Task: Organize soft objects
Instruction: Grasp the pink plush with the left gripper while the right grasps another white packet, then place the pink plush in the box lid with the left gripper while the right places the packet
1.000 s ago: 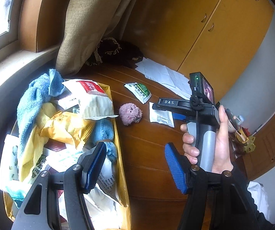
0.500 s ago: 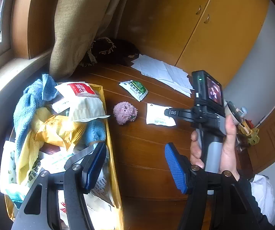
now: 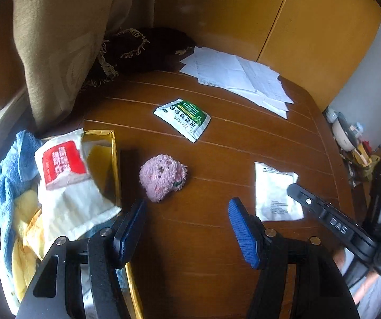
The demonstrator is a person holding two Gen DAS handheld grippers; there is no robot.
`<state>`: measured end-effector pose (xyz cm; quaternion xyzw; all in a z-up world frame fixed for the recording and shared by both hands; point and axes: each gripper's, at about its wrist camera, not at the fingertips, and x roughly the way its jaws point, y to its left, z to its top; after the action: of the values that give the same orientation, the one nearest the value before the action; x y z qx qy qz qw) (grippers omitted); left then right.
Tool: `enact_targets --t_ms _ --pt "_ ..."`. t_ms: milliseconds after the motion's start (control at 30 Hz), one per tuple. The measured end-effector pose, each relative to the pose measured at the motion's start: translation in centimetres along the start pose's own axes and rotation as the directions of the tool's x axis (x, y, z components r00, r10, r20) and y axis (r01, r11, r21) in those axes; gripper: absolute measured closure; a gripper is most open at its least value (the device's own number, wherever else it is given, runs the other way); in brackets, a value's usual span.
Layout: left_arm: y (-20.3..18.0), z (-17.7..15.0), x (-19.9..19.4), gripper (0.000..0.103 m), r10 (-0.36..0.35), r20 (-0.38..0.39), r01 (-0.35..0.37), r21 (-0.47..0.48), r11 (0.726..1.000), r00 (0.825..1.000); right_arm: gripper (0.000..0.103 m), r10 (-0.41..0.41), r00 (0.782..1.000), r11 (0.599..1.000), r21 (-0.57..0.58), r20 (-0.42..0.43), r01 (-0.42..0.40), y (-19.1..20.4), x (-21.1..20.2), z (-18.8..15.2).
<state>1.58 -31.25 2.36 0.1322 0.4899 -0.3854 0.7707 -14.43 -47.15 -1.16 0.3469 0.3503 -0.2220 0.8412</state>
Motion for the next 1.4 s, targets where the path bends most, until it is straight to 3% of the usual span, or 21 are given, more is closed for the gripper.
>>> enact_targets --t_ms 167,333,367,400,433,567,767,900,1233,1400 --pt "-0.2 2.7 4.3 0.036 0.089 -0.074 -0.087 0.029 0.996 0.993 0.097 0.041 0.999 0.998 0.058 -0.017 -0.040 -1.5 -0.1 -0.2" --pt "0.1 3.8 7.9 0.036 0.187 -0.133 -0.183 0.041 0.982 0.973 0.096 0.068 0.997 0.995 0.070 -0.021 -0.066 -1.8 -0.6 -0.4" --pt "0.4 3.9 8.5 0.037 0.190 -0.158 -0.188 0.026 0.982 0.969 0.096 0.075 0.997 0.995 0.068 -0.016 -0.073 -1.7 -0.8 -0.4" --pt "0.7 3.9 8.8 0.047 0.188 -0.167 -0.190 0.009 0.982 0.968 0.096 0.074 0.997 0.995 0.062 -0.010 -0.073 -1.7 -0.9 -0.5" --pt "0.9 3.7 8.9 0.050 0.187 -0.172 -0.191 -0.008 0.982 0.967 0.096 0.068 0.998 0.996 0.058 -0.006 -0.067 -1.6 -0.9 -0.5" --pt "1.0 3.1 8.2 0.055 0.163 -0.162 -0.169 -0.026 0.985 0.973 0.096 0.072 0.997 0.995 0.075 -0.021 -0.070 -2.0 -0.5 -0.5" --pt "0.8 0.5 4.4 0.056 0.032 -0.119 -0.040 -0.065 0.997 0.992 0.096 0.087 0.996 0.996 0.040 -0.022 -0.086 -1.3 -0.2 -0.8" --pt "0.8 -2.1 -0.2 0.056 -0.054 -0.034 0.052 -0.054 0.997 0.998 0.096 0.128 0.991 0.992 0.025 -0.037 -0.127 -1.1 0.3 -0.9" --pt "9.3 -7.5 -10.6 0.056 -0.068 0.180 0.110 -0.230 0.967 0.981 0.096 0.227 0.974 0.965 -0.131 -0.021 -0.228 4.2 -2.2 -3.0" --pt "13.0 -9.0 -12.5 0.056 -0.024 0.217 0.087 -0.287 0.954 0.976 0.096 0.282 0.958 0.929 -0.237 -0.046 -0.284 9.5 -3.2 -5.2"
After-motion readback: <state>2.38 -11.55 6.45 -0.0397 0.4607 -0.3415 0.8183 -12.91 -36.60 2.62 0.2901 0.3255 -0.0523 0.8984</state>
